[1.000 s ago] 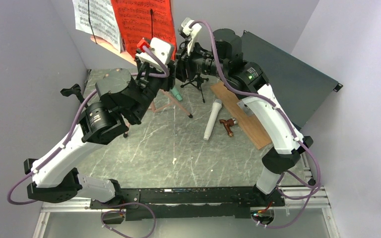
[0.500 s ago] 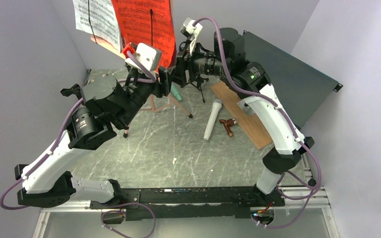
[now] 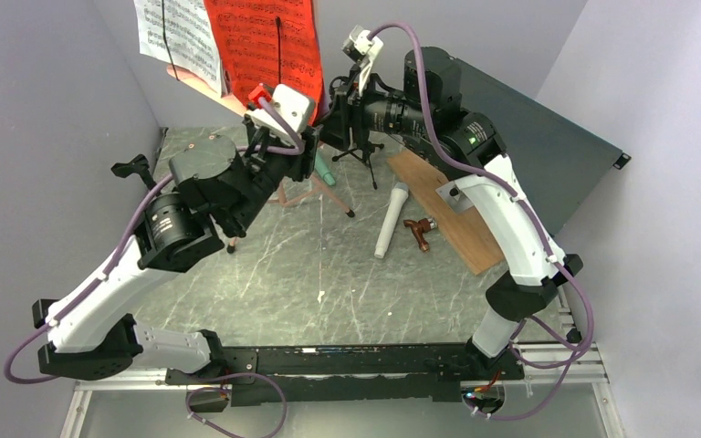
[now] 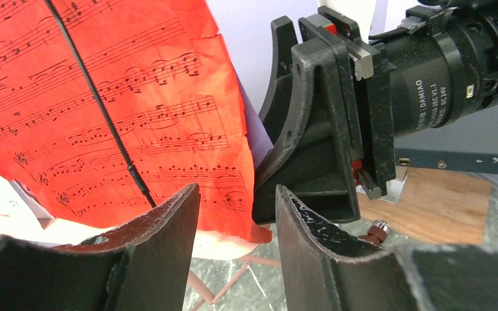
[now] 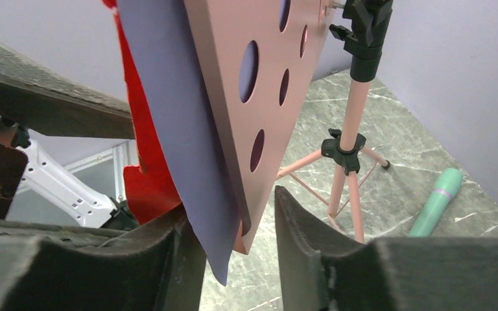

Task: Pack up the instrument practice props
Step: Pick up the sheet music from the music stand.

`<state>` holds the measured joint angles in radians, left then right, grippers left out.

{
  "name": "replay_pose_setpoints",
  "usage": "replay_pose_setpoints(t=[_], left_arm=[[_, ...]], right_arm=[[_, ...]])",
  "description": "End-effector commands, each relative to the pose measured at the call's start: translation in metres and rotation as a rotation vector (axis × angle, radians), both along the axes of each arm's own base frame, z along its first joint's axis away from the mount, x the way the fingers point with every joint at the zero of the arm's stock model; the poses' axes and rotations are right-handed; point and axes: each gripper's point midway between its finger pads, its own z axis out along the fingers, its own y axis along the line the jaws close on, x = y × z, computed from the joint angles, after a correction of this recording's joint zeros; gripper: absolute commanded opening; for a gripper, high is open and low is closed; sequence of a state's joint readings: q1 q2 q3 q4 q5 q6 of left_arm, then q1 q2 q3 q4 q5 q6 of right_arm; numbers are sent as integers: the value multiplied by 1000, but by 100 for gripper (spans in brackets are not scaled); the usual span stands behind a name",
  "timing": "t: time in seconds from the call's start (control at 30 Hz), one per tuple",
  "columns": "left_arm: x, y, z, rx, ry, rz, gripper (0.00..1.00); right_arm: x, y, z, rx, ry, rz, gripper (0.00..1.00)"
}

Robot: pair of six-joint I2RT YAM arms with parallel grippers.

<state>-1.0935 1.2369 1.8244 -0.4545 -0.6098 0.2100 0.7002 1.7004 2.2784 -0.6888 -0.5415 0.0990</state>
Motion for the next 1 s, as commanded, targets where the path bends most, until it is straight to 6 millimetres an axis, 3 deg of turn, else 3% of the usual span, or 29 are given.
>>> replay_pose_setpoints(t=[0.0, 0.13, 0.17, 0.27, 0.33, 0.57, 0.97], left_arm=[[7, 2, 12, 12, -41, 44, 52], [13, 5, 14, 28, -66, 94, 51], [15, 6, 14, 33, -69, 109, 46], [17, 11, 15, 33, -70, 138, 15], [14, 13, 16, 19, -63, 123, 0], [-12, 5, 20, -40, -34, -56, 0], [-86, -34, 12, -31, 1, -558, 0]], right_arm=[[-9, -3, 20, 53, -28, 20, 38], [-13, -4, 23, 55, -37, 29, 34], [-13, -5, 23, 55, -40, 30, 35], [-13, -7, 24, 52, -49, 19, 36], [-12, -9, 24, 49, -54, 9, 39], [-6, -9, 21, 40, -60, -15, 52], [-9, -21, 17, -5, -118, -27, 67]])
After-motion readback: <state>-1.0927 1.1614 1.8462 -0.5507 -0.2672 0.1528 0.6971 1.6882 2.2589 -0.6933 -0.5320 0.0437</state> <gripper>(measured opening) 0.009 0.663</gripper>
